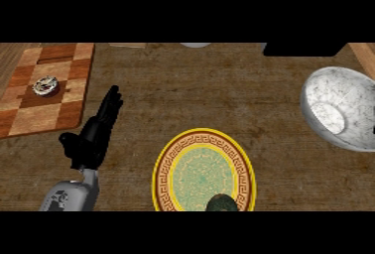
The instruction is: Pick the tomato from the plate and place it in the bowl
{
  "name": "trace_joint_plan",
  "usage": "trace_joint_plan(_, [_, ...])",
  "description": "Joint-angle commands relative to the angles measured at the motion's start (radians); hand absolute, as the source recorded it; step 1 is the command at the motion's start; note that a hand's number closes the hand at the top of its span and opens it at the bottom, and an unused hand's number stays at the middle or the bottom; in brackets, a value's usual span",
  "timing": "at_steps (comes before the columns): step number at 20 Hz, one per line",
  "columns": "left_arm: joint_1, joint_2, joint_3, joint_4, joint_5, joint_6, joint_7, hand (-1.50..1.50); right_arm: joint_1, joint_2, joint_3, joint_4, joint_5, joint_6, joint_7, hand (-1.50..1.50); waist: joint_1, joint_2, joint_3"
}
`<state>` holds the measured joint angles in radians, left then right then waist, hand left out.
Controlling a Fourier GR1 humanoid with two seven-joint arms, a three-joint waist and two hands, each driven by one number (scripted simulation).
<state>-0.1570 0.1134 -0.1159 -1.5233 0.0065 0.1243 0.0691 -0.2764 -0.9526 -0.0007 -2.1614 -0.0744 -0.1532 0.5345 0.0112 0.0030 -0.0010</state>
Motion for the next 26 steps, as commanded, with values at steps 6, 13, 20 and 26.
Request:
trace_joint_plan(6, [0.043,0.012,-0.001,-0.07,0.011,-0.033,0.019,0.0,-0.026,0.0,0.049,0.354,0.256,0.072,-0.235,1.5,0.007,0.0,0.001])
trace_joint_plan(13, [-0.007,0.02,0.042,-0.032,0.025,-0.045,0.048,0.0,-0.1,0.113,0.043,0.742,0.353,0.033,-0.466,1.5,0.005,0.002,0.002])
trace_joint_plan(20, [0.053,-0.022,-0.002,-0.051,-0.031,-0.017,-0.014,0.0,-0.203,0.185,0.026,1.101,0.429,0.039,-0.674,1.5,0.009,0.002,0.002])
trace_joint_plan(26, [-0.032,-0.026,0.03,0.025,-0.027,-0.012,0.002,0.0,-0.257,0.228,0.004,1.326,0.334,0.215,-0.79,-1.5,0.006,0.006,0.002])
